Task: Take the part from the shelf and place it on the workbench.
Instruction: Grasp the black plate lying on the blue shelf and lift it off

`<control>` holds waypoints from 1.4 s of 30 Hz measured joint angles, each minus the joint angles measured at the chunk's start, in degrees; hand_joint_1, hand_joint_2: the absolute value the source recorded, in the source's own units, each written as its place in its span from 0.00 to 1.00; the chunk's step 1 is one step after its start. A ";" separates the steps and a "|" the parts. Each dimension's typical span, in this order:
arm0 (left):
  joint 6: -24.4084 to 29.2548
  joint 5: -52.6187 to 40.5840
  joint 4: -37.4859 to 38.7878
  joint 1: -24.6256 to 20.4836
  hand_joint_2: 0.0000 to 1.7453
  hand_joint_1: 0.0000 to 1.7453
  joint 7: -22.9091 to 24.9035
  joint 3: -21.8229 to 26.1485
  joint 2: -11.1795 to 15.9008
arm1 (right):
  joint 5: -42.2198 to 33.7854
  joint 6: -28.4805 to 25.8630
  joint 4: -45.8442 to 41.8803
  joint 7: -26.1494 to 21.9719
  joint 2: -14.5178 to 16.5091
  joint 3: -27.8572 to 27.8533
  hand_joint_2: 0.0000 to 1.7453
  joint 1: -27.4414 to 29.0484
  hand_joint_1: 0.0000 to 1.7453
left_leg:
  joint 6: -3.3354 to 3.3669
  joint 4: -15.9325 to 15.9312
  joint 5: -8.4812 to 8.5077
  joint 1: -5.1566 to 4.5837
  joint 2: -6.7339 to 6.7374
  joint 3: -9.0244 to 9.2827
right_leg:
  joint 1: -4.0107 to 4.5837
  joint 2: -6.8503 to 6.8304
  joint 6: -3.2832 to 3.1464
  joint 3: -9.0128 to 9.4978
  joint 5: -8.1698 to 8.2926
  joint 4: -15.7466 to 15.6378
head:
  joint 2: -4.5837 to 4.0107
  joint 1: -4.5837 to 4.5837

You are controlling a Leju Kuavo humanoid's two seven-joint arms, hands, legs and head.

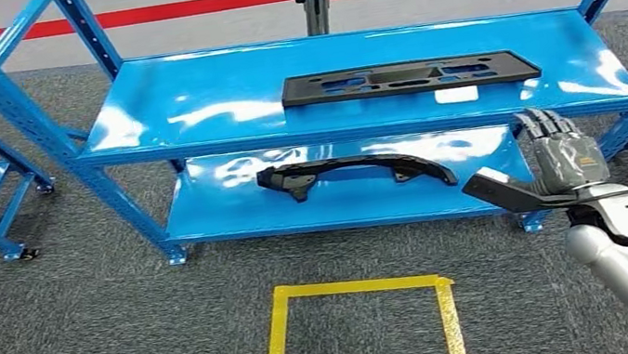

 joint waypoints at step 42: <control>-0.55 -0.86 0.00 0.12 0.00 0.00 0.24 0.01 -0.16 | 2.07 3.23 0.86 -3.79 3.79 2.74 1.00 -1.41 0.00 | 0.54 1.74 7.58 -0.56 0.59 -11.60 | 0.32 0.42 -0.64 8.32 -7.34 0.11 | 0.00 -0.15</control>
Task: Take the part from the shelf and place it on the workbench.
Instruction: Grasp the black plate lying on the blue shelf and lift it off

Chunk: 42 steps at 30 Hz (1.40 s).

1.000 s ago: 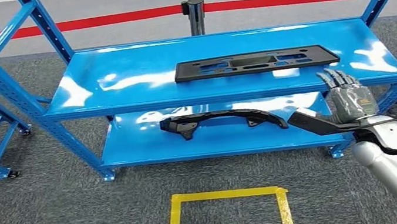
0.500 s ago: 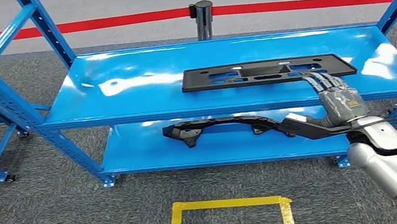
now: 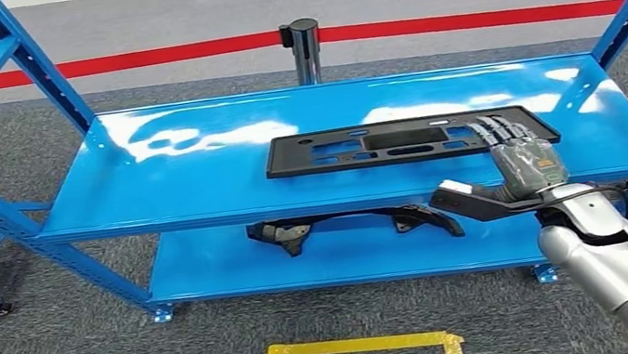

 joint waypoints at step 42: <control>-0.61 1.07 -0.01 -0.42 0.00 0.00 0.14 0.37 -0.60 | 1.15 11.00 1.97 1.31 2.31 11.70 1.00 -5.08 1.00 | -0.46 -4.50 -5.32 0.17 -0.27 9.63 | -0.17 -0.07 0.25 -8.64 7.79 -0.07 | 0.00 -0.11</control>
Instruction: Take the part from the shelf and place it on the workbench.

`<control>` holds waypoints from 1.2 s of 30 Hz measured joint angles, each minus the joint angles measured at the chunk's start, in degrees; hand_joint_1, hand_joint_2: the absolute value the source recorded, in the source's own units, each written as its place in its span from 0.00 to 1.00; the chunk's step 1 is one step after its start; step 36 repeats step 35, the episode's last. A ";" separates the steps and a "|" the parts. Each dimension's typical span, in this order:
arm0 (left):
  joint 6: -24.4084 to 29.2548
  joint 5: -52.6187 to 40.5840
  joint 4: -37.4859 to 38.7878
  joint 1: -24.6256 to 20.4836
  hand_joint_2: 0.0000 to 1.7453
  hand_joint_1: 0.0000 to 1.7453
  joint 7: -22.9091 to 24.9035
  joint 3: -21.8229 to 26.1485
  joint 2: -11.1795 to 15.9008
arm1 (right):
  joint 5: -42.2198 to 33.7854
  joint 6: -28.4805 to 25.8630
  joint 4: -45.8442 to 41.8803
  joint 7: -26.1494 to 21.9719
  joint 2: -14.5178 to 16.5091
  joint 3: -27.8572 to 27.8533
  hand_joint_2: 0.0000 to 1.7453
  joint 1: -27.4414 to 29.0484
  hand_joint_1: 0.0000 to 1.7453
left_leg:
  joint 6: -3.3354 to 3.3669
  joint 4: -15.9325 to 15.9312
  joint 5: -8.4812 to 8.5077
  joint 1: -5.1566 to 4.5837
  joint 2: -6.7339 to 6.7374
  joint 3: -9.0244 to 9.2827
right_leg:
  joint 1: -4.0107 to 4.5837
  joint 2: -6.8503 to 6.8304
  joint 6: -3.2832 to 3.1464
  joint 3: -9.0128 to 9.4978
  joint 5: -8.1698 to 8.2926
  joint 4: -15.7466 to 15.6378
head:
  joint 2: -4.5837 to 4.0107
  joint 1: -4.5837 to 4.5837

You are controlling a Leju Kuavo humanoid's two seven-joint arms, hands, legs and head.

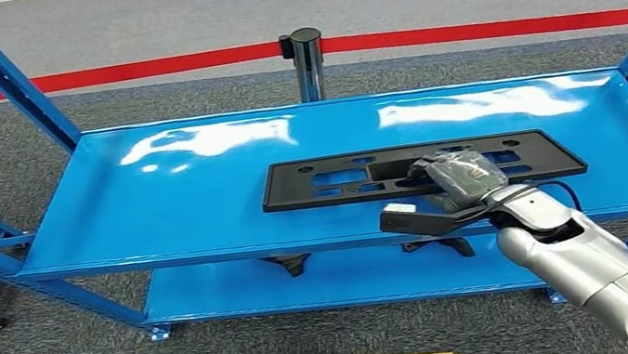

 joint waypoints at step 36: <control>1.22 -1.65 0.00 -0.17 0.00 0.00 -0.59 0.65 -0.37 | 17.16 -29.96 -22.12 8.21 -1.43 -17.81 1.00 4.76 1.00 | 0.14 0.19 -0.12 -0.29 0.02 0.10 | -0.10 -0.02 0.13 0.21 0.05 -0.11 | 0.00 -0.01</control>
